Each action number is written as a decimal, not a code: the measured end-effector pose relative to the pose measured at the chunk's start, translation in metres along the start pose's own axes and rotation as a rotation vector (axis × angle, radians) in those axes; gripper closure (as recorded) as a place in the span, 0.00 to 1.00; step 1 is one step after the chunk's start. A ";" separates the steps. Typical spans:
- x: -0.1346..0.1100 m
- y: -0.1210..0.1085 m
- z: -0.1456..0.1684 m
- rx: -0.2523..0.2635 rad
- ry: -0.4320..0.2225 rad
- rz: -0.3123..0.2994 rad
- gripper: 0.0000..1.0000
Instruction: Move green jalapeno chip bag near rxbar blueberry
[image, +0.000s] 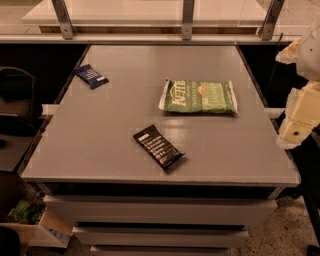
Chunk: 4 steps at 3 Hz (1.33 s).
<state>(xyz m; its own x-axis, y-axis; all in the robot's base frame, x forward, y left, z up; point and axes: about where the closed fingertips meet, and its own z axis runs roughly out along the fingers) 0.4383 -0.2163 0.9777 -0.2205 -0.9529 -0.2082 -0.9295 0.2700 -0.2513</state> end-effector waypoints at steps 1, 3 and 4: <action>0.000 0.000 0.000 0.001 0.000 0.000 0.00; -0.026 -0.045 0.039 0.000 -0.024 -0.130 0.00; -0.044 -0.073 0.065 0.014 -0.022 -0.252 0.00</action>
Offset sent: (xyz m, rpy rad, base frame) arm 0.0546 0.0162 -0.0190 0.0032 -0.0141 0.0998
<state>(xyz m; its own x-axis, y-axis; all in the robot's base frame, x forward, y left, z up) 0.5350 -0.1851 0.9436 0.0240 -0.9871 -0.1580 -0.9502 0.0266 -0.3105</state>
